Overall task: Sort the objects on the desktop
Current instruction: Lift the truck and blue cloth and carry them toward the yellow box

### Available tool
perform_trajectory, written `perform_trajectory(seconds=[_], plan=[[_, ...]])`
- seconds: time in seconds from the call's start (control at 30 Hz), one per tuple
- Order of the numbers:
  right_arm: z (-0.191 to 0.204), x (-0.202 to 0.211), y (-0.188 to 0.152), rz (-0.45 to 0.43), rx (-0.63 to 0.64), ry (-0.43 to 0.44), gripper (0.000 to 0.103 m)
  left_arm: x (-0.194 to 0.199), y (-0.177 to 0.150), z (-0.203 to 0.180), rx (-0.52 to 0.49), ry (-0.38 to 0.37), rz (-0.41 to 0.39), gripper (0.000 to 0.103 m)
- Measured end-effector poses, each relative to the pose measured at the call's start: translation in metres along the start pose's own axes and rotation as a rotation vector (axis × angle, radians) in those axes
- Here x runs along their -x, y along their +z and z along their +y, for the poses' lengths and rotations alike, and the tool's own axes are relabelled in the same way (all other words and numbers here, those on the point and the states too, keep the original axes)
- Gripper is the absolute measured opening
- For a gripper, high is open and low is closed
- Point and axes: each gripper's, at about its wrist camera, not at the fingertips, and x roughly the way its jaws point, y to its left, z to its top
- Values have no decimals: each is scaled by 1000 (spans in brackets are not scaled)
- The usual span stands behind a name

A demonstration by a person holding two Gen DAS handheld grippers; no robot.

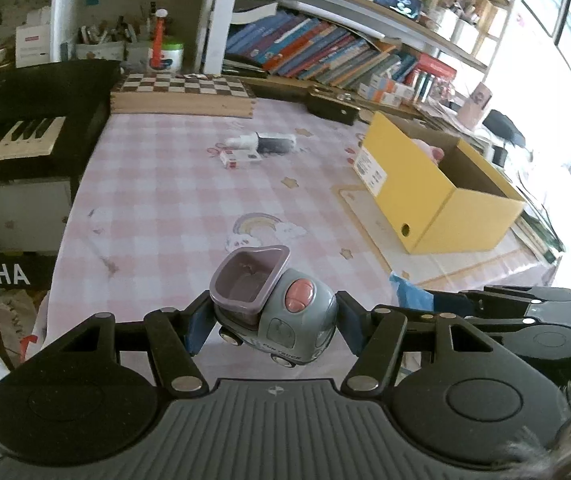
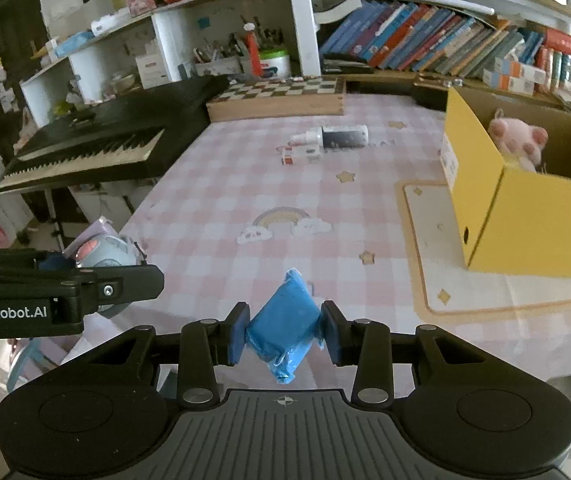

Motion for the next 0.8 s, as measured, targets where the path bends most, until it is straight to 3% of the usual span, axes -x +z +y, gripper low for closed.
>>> perform_trajectory(seconds=[0.8], plan=[[-28,29,-42,61,-148,-115,38,-17,-13,-46,-134,-169,100,61]])
